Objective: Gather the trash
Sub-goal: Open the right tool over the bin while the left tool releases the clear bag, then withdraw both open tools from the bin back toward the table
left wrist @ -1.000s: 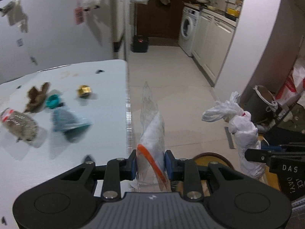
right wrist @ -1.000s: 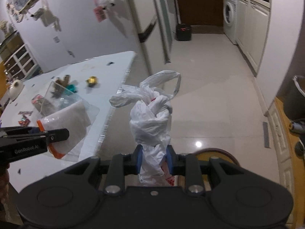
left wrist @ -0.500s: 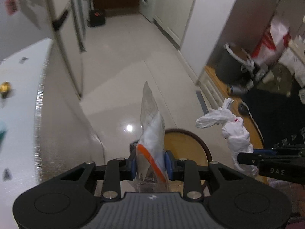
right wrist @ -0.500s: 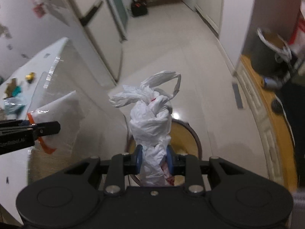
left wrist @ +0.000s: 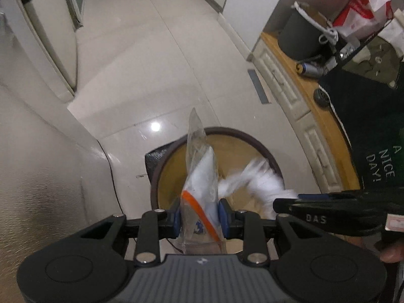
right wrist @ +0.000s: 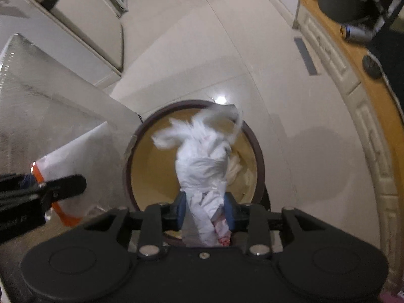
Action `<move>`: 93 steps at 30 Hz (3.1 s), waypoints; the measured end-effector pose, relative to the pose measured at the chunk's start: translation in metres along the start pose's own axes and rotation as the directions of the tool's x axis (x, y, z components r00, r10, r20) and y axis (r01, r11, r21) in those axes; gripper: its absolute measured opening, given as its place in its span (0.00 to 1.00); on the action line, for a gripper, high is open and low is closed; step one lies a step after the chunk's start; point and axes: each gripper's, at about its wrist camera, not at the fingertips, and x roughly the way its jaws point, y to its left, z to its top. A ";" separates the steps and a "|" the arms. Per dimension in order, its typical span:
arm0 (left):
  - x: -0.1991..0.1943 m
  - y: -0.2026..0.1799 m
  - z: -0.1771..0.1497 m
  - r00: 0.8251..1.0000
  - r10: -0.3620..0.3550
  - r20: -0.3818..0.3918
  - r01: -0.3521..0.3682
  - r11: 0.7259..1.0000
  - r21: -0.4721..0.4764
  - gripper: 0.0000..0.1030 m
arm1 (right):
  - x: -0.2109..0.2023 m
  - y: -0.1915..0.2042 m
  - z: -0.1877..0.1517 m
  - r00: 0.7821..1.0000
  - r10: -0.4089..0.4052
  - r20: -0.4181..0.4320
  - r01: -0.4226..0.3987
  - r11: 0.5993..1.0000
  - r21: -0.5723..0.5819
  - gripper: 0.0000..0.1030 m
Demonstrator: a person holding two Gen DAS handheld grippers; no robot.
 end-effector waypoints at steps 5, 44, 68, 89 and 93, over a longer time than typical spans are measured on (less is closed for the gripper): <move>0.026 0.000 0.001 1.000 -0.007 -0.028 0.008 1.000 0.018 0.30 | 0.023 -0.008 0.001 0.999 -0.025 -0.030 0.026 0.999 0.029 0.50; 0.039 0.018 -0.027 0.995 0.068 -0.075 -0.068 0.998 0.003 1.00 | 0.004 -0.035 -0.016 0.999 0.016 0.032 -0.016 1.000 0.008 0.76; -0.052 0.031 -0.064 0.998 0.058 0.035 -0.056 0.997 -0.052 1.00 | -0.068 -0.009 -0.049 0.985 -0.082 0.151 0.097 0.990 -0.100 0.98; -0.200 0.073 -0.103 0.955 0.007 0.296 0.016 0.997 -0.076 1.00 | -0.183 0.072 -0.084 0.931 -0.075 0.356 0.139 0.977 -0.159 0.98; -0.230 0.092 -0.114 0.939 0.015 0.344 0.015 0.996 -0.086 1.00 | -0.198 0.098 -0.092 0.919 -0.063 0.389 0.140 0.975 -0.172 0.98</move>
